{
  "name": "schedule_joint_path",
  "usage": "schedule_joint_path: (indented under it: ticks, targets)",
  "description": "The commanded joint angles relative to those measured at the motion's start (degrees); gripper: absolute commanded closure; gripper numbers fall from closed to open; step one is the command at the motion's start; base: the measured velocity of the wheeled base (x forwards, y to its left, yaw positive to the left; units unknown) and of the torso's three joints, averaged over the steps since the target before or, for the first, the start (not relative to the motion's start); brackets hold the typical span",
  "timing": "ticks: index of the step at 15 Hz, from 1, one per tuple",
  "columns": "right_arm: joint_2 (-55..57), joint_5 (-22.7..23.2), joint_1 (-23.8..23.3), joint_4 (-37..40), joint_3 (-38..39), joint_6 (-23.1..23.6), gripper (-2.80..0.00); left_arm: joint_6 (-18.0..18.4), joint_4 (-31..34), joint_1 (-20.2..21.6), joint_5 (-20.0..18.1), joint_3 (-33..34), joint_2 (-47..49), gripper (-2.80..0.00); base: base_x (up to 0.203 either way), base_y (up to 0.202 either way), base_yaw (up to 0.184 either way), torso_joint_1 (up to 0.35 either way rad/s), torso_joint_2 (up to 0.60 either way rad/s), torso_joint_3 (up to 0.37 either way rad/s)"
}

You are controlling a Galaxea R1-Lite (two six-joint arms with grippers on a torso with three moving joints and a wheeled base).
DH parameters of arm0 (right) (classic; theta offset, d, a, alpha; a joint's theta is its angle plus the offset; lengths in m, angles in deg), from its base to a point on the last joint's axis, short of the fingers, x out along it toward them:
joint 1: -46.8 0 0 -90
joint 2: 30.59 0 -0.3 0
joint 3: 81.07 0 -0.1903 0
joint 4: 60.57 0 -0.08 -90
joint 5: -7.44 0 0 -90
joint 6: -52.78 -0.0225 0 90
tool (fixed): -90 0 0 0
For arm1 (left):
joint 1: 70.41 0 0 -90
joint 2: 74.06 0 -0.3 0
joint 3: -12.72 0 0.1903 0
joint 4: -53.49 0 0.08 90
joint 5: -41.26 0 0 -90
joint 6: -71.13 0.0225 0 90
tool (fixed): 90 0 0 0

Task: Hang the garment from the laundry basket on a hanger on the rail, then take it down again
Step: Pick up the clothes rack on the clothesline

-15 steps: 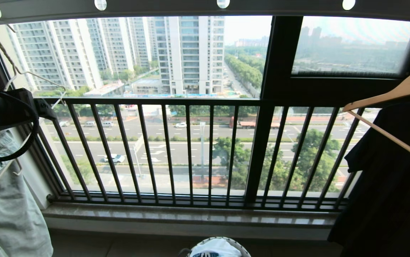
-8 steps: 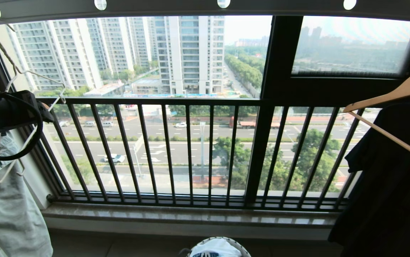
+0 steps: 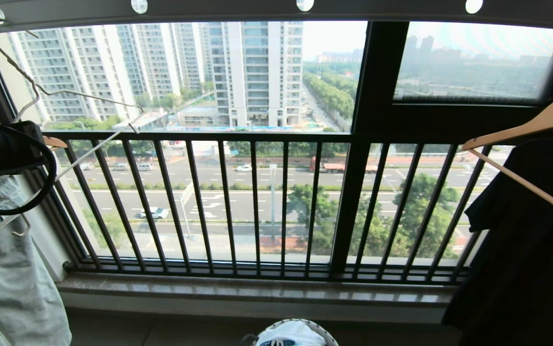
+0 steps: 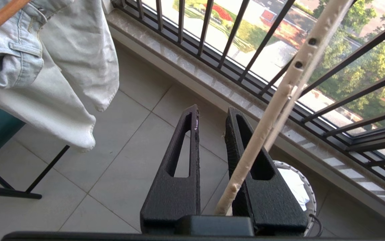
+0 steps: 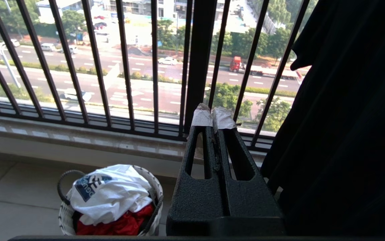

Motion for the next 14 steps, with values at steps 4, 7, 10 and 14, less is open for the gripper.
schedule_joint_path:
  ticks: [4, 7, 10, 14]
  targets:
    - [0.07, 0.02, 0.02, 0.00, 0.01, 0.08, 0.00, 0.02, 0.26, -0.17, 0.29, 0.70, -1.28, 0.00, 0.000, 0.000, 0.000, 0.000, 0.00, 0.000]
    - [0.07, 0.02, 0.02, 0.03, 0.01, 0.02, 0.00, 0.05, 0.26, -0.19, 0.29, 0.81, -1.68, 0.00, 0.000, 0.000, 0.000, 0.000, 0.00, 0.000]
    - [0.07, 0.02, 0.02, 0.00, 0.01, 0.08, 0.00, 0.05, 0.26, -0.19, 0.37, 0.45, -2.11, 0.00, 0.000, 0.000, 0.000, 0.000, 0.00, 0.000]
    - [0.07, 0.02, 0.02, 0.00, 0.01, 0.05, 0.00, 0.05, 0.23, -0.19, 0.36, 0.54, -2.38, 0.00, 0.000, 0.000, 0.000, 0.000, 0.00, 0.000]
